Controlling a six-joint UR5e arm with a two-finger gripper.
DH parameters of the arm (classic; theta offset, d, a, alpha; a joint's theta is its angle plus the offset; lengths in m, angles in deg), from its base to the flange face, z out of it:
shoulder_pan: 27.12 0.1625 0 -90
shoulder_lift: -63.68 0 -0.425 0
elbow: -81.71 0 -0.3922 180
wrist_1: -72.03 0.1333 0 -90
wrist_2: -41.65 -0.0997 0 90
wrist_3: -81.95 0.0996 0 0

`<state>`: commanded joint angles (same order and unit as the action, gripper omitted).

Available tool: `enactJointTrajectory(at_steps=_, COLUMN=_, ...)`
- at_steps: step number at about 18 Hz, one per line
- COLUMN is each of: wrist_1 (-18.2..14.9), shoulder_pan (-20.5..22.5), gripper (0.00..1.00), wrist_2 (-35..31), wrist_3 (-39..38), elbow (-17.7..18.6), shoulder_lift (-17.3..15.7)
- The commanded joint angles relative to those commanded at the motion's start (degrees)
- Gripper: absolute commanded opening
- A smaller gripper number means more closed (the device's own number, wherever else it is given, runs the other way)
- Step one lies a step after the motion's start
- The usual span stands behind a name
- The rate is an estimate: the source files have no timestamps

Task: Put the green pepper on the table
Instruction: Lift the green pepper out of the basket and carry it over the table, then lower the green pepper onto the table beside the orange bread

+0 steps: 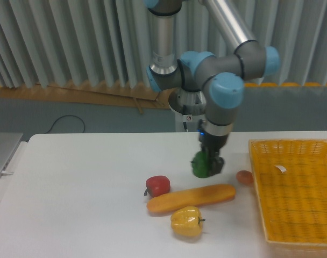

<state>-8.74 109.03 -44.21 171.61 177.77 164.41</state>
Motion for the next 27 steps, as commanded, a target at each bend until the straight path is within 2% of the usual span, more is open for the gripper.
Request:
enactJointTrajectory(at_steps=2, wrist_1=1.05, shoulder_pan=-1.58, gripper=0.44, wrist_2=-2.90, wrist_3=-1.40, elbow=0.88, shoulder_lift=0.17)
enactJointTrajectory(at_steps=5, wrist_1=4.04, shoulder_pan=-1.94, gripper=0.44, wrist_2=-3.62, wrist_3=-1.94, elbow=1.85, shoulder_lift=0.52)
enactJointTrajectory(at_steps=11, wrist_1=4.31, shoulder_pan=-3.61, gripper=0.44, wrist_2=-9.86, wrist_3=-2.29, elbow=2.99, shoulder_lift=2.81)
enactJointTrajectory(at_steps=14, wrist_1=5.36, shoulder_pan=-3.61, gripper=0.44, wrist_2=-10.38, wrist_3=-2.20, elbow=5.80, shoulder_lift=2.11)
enactJointTrajectory(at_steps=16, wrist_1=5.80, shoulder_pan=-3.69, gripper=0.45, wrist_2=-11.26, wrist_3=-2.29, elbow=7.99, shoulder_lift=0.27)
enactJointTrajectory(at_steps=21, wrist_1=5.89, shoulder_pan=-4.48, gripper=0.44, wrist_2=-11.97, wrist_3=-3.25, elbow=9.76, shoulder_lift=-1.93)
enactJointTrajectory(at_steps=27, wrist_1=6.24, shoulder_pan=-7.21, gripper=0.41, wrist_2=-14.60, wrist_3=-7.38, elbow=10.20, shoulder_lift=-1.94)
